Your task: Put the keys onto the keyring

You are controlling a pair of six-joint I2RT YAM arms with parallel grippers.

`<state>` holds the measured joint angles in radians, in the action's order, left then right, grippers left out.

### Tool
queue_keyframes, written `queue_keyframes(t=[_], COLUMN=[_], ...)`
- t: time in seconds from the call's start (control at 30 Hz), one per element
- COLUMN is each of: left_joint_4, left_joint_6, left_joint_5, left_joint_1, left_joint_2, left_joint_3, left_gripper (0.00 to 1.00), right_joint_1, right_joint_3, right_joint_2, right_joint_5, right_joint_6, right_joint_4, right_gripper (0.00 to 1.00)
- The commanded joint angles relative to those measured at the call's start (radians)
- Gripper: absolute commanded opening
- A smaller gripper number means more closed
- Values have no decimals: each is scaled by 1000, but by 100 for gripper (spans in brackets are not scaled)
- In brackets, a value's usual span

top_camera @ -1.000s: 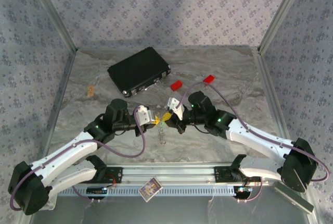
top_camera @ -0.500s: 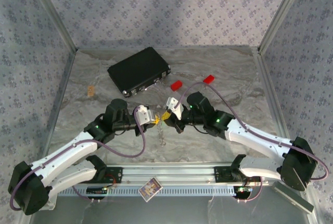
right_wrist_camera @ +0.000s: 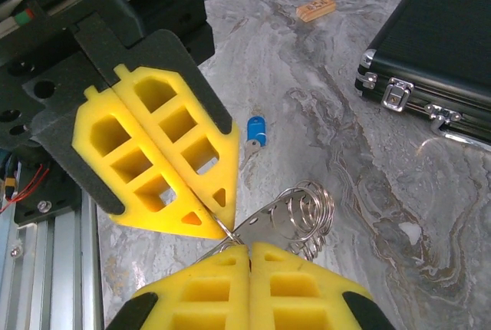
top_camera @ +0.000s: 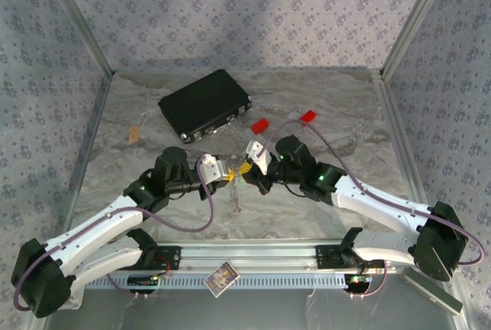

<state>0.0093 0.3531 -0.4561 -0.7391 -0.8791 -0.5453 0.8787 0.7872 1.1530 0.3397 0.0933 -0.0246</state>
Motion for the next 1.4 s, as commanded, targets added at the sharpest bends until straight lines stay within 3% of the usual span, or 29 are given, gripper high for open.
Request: queue_keyframes(t=[0.0,0.3,1.1,1.3,1.37], left_joint_4=[93,228,226,153,106], left_joint_6=[-49,-173,-236,-252,-243], left_joint_5=[-3,36,118,181,213], left_joint_1=[-23,-28,-32,-32,-32], left_joint_2=[34,46,57,68,79], left_joint_3=[12,67,81,67,55], left_gripper=[0,0,0,0,0], right_joint_1=[-3,-2,-13,-30,-53], right_joint_3=[-4,-7,-33,-44,-40], right_joint_2=[-3,8,-7,-22,-22], right_joint_5=[-40,-38,-35,-188,-250], right_joint_6=[-24,-33,-37,-68,-127], right_joint_4=[30,74,105,7,-57], right_gripper=[0,0,0,0,14])
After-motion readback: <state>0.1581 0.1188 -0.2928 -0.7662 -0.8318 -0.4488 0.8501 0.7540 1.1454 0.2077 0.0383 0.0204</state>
